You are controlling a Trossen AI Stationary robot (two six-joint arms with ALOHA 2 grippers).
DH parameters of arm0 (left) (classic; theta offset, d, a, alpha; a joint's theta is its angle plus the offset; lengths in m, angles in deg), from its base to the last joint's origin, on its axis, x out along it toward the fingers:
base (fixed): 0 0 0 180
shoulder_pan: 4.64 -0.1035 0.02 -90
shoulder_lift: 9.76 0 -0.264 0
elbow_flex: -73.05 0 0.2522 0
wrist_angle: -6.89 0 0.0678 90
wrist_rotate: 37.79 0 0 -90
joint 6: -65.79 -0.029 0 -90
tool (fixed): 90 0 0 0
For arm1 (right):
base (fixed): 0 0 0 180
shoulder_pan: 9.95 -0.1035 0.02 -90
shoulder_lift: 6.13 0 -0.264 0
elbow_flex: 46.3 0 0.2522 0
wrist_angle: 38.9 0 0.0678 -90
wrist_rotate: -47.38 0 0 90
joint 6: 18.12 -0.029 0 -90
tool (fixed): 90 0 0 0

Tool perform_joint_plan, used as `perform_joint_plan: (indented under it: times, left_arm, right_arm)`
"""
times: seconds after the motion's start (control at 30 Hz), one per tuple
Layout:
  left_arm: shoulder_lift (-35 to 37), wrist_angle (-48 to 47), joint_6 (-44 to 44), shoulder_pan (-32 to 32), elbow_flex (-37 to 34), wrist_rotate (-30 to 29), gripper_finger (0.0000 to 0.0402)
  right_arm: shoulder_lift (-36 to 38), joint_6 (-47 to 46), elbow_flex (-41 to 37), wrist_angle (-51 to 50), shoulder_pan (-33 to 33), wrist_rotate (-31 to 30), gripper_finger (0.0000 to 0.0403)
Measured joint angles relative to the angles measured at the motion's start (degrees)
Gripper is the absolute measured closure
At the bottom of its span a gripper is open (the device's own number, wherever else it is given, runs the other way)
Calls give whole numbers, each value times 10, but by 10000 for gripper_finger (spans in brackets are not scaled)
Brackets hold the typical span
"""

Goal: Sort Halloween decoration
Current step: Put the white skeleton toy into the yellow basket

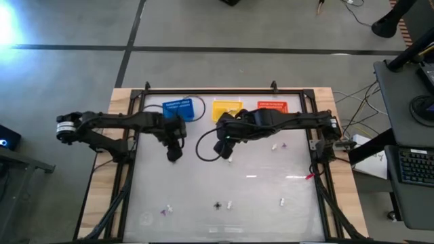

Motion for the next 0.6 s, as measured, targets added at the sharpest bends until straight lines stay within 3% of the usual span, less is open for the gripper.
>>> perform_joint_plan:
  times: [0.37, 0.6]
  left_arm:
    - [-49, 65, -93, -74, 148, -18, 400]
    - [-84, 72, -140, -128, 180, 5, 400]
  right_arm:
    - [5, 2, 0, 0, 0, -9, 248]
    - [5, 2, 0, 0, 2, -9, 248]
